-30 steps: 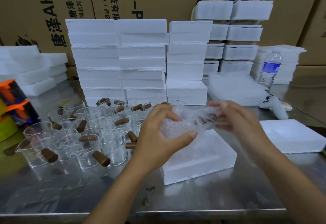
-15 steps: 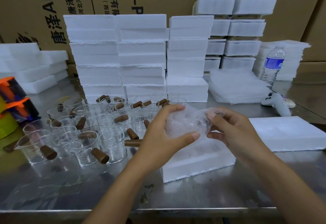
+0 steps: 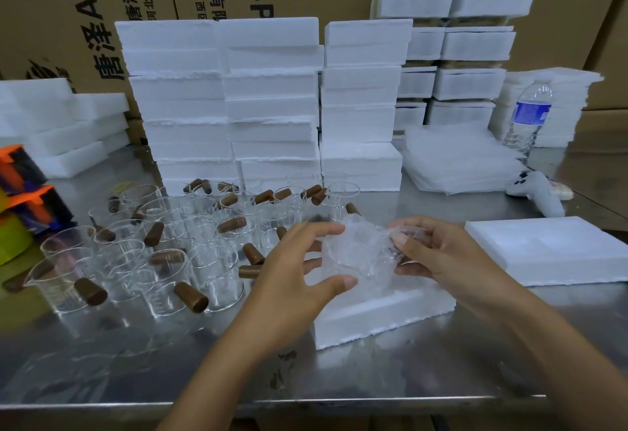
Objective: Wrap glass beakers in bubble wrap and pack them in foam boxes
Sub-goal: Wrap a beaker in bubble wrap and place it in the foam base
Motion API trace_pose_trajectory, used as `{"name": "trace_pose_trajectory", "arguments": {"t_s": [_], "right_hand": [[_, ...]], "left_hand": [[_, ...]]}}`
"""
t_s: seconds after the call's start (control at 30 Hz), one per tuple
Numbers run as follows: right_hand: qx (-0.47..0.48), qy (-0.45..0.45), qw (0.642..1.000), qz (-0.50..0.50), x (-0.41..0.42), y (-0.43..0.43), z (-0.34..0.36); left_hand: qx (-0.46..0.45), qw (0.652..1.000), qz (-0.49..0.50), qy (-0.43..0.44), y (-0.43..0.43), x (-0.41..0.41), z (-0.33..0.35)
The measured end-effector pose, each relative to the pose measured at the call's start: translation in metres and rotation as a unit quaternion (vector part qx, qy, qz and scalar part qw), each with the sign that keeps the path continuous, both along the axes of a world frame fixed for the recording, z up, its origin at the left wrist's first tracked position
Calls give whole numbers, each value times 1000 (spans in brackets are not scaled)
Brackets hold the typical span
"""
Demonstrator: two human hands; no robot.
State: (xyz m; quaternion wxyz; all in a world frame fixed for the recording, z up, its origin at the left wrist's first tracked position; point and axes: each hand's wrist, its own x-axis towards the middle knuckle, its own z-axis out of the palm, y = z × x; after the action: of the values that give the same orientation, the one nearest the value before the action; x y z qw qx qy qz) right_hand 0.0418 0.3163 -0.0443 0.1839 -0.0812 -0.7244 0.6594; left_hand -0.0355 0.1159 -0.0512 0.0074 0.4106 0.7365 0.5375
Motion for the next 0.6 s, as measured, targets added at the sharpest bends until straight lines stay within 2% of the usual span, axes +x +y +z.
{"name": "trace_pose_trajectory", "arguments": {"t_s": [0.1,0.23,0.4,0.6], "right_hand": [[98,-23,995,-25,-1,-2,0],[213,-24,971,-108,0,-4,-3],[202,-4,971,-125,2,-5,-5],[225,-17,968,-114,-2,2,-11]], "left_hand": [[-13,1000,0,15,-2,-2,-2],[-24,1000,1,12,-1,-4,-6],[-37,998,17,38,-2,-3,-12],[-107,991,34,69,-2,-5,-14]]}}
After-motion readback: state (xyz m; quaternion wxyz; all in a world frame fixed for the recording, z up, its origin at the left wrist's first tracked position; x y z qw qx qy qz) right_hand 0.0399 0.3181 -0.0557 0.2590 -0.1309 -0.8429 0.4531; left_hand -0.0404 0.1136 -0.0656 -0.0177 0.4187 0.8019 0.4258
